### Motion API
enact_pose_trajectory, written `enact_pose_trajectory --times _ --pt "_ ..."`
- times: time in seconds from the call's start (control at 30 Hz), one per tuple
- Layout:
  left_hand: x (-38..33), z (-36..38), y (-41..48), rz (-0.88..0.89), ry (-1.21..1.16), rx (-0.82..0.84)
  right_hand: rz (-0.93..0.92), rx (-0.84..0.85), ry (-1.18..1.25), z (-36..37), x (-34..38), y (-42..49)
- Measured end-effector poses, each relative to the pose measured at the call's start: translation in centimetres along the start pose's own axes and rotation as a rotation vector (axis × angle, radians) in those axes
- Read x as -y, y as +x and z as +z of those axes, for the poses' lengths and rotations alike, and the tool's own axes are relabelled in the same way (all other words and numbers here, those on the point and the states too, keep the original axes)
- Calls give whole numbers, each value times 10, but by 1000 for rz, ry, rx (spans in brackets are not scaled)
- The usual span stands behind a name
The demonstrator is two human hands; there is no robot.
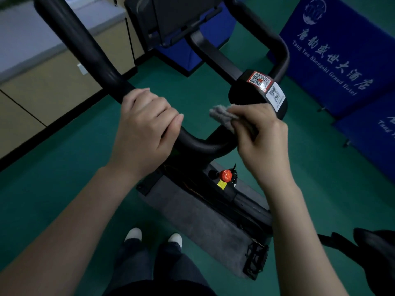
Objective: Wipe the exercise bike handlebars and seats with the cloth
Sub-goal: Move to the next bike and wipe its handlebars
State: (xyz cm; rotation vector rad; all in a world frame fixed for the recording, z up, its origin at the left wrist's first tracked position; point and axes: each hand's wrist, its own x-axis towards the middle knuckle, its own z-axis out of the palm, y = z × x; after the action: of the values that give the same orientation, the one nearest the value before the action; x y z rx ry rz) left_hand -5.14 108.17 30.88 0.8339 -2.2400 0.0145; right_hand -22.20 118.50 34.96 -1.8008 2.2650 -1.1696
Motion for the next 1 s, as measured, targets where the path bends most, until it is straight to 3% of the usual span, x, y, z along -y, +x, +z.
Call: enact_pose_trajectory --times 0.2,0.33,0.47,0.63,0.8,1.0 --pt "0 3 -1 -6 -12 -30 -93 34 62 2 -9 -6" --pt "0 4 -1 5 -15 -49 15 -109 73 6 -25 4" --pt "0 6 -2 2 -10 -61 -13 -215 152 15 -31 -11" --pt "1 7 -1 -4 -17 -77 104 -454 207 27 -39 -5" --pt "1 8 -2 -13 -16 -76 125 -467 276 33 -38 -20" --pt "0 8 -2 -15 -3 -78 321 -588 363 43 -32 -23"
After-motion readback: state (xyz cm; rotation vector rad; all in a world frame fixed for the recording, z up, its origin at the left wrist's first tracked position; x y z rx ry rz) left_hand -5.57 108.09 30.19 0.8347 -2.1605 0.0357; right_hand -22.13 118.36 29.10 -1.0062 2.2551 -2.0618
